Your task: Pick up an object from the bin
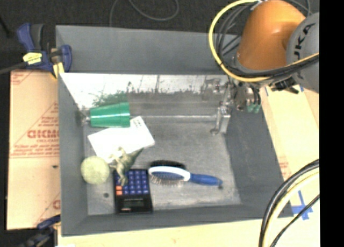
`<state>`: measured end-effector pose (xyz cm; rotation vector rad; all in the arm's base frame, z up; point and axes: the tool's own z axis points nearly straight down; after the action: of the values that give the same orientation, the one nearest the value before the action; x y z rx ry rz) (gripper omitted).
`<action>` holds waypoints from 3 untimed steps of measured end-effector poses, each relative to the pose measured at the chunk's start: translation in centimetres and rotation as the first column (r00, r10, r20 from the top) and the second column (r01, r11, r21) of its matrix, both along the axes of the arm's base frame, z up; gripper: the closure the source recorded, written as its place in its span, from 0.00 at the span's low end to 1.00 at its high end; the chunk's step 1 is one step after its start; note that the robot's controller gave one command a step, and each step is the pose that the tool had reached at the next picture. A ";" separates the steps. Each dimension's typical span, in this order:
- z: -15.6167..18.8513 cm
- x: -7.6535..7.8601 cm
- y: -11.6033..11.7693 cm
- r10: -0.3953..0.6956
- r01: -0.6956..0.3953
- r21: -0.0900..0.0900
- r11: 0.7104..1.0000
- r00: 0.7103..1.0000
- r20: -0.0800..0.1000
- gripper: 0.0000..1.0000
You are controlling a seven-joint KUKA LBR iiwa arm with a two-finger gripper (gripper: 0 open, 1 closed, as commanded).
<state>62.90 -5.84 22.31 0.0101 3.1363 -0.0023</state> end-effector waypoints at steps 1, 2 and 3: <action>-6.7 -3.9 3.2 0.024 -0.024 0.000 1.000 1.000 0.002 0.00; -6.2 -9.7 2.6 0.126 -0.126 0.002 0.992 0.992 -0.008 0.00; -6.2 -7.9 5.5 0.037 -0.037 0.002 0.999 0.999 0.000 0.00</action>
Offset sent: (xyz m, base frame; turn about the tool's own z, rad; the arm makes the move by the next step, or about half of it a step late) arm -0.0945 0.0271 -0.0631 -0.1272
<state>54.99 -0.34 16.06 -0.0486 3.1363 0.0007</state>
